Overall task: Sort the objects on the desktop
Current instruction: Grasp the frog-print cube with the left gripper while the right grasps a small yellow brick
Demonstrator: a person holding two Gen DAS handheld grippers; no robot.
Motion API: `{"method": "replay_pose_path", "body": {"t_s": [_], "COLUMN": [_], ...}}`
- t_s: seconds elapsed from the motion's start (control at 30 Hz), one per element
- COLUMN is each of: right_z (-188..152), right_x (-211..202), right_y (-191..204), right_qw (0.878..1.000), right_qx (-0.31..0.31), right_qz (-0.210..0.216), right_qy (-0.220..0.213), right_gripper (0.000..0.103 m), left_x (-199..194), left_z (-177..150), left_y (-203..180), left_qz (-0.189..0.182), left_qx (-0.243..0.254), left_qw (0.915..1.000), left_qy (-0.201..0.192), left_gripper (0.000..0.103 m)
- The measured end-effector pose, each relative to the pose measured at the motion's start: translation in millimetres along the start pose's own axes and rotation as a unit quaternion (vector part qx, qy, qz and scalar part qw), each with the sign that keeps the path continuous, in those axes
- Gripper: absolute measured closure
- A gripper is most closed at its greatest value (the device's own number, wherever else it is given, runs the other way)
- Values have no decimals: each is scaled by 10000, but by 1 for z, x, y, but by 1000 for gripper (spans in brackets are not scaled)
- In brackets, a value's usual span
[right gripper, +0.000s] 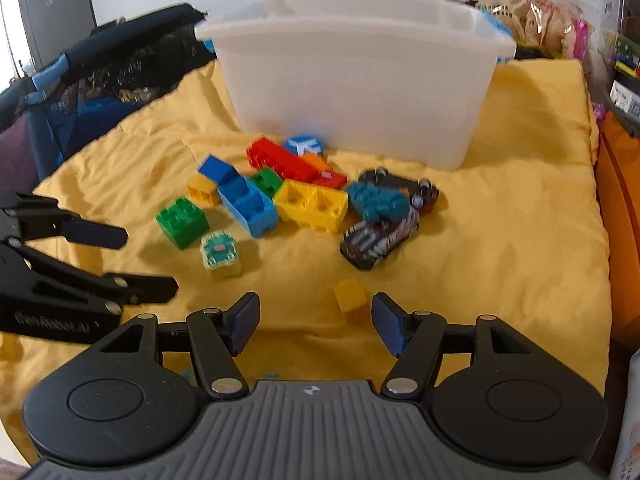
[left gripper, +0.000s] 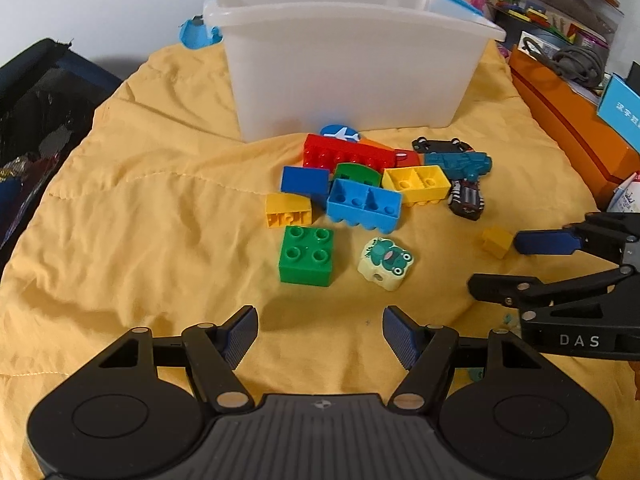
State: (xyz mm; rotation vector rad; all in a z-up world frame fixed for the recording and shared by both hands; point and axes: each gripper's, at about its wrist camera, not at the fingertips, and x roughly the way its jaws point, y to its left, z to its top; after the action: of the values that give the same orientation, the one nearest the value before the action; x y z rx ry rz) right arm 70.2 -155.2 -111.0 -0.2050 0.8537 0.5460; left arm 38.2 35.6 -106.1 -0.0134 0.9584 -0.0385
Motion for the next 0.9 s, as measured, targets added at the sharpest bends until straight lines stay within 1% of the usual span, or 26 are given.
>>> {"method": "replay_pose_path", "body": {"t_s": [0.1,0.2,0.33,0.47,0.5,0.53,0.63,0.77,0.9], "right_z": [-4,0,9,13,13,13,11,7,0], "right_x": [3,1,8,22,24,23,19,14,10], "right_y": [-3,-9,-17,-14,-12,-9,-6,-8,-6], "right_qw": [9999,9997,9997,9998,9999,9999,9999,9996,9996], "right_qx": [-23,35,149,165,127,53,-61,-114,-215], "right_qz": [-120,-224,-186,-60,-68,-83,81,207,151], "right_qy": [83,34,-25,45,91,72,69,124,72], "right_gripper": [38,38,38,37,39,46,60,63,63], "left_x": [2,3,5,4,3,4,4,3,1], "left_z": [1,2,1,-1,-2,-2,-2,-1,-1], "left_y": [5,7,7,10,12,13,16,17,16], "left_qz": [-66,-147,-133,-144,-142,-135,-121,-155,-205], "left_qx": [-111,-213,-170,-184,-203,-218,-259,-276,-269], "left_qw": [9999,9997,9997,9997,9997,9996,9995,9995,9994], "left_qy": [23,41,79,82,81,91,90,58,20], "left_gripper": [31,31,31,31,31,31,31,31,31]}}
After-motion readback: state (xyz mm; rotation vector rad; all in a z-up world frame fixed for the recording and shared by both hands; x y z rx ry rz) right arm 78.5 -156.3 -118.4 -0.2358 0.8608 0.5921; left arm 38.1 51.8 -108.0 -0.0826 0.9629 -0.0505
